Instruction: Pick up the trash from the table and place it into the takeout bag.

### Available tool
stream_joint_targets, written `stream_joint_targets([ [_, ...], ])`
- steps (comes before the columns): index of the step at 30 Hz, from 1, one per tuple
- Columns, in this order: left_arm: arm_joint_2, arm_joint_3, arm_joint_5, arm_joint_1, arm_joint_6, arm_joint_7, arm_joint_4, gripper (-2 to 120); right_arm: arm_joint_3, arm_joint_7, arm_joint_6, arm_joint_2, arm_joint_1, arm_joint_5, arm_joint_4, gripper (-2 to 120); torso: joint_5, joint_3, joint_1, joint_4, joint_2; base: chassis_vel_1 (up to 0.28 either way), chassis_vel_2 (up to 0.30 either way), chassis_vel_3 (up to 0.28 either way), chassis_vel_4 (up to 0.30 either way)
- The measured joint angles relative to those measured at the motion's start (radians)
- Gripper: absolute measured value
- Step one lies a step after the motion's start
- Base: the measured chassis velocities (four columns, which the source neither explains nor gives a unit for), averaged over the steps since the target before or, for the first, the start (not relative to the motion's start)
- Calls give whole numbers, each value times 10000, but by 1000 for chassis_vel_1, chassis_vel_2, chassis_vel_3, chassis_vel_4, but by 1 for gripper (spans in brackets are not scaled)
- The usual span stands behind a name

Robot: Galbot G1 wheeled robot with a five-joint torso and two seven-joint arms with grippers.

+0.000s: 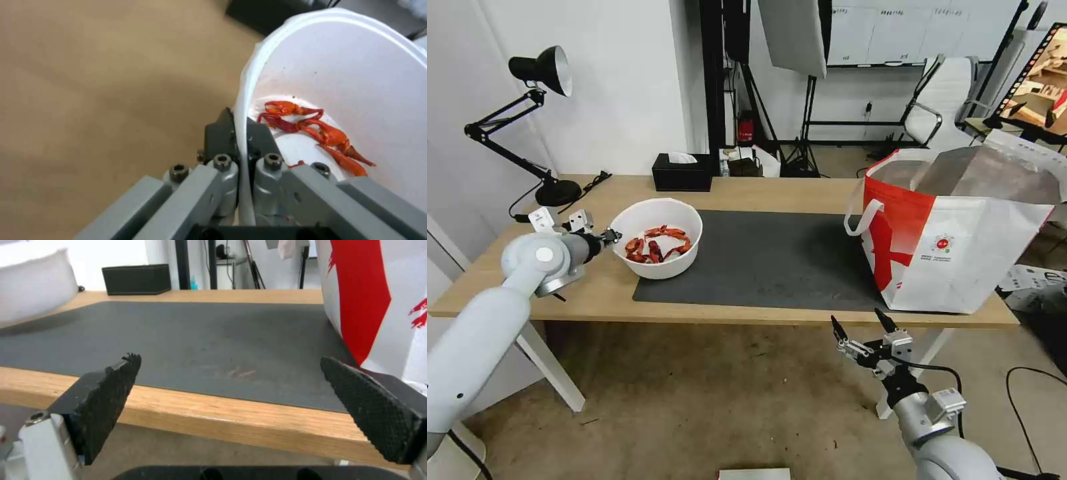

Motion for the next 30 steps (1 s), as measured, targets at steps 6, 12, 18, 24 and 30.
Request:
stream_joint_targets([
  [6,64,482,2826,42,-1749,1190,-83,0,0,0,0,-1,1,0,0,100,0,0,0,0,0,0,0,0,0],
  [12,4,756,3336,-128,-2009,1335,-317,0,0,0,0,0,1,0,0,100,1,0,0,0,0,0,0,0,0],
  [18,-152,941,3105,-471,-1943,1250,-415,0,0,0,0,0,1,0,0,100,2,0,0,0,0,0,0,0,0],
  [24,-397,1393,2779,-1129,-1793,1102,-542,0,0,0,0,0,1,0,0,100,2,0,0,-1,0,0,0,0,0],
  [30,-918,2531,1890,-2639,-1579,731,-637,0,-1,0,0,0,1,0,0,100,4,0,0,-1,0,0,0,0,0],
])
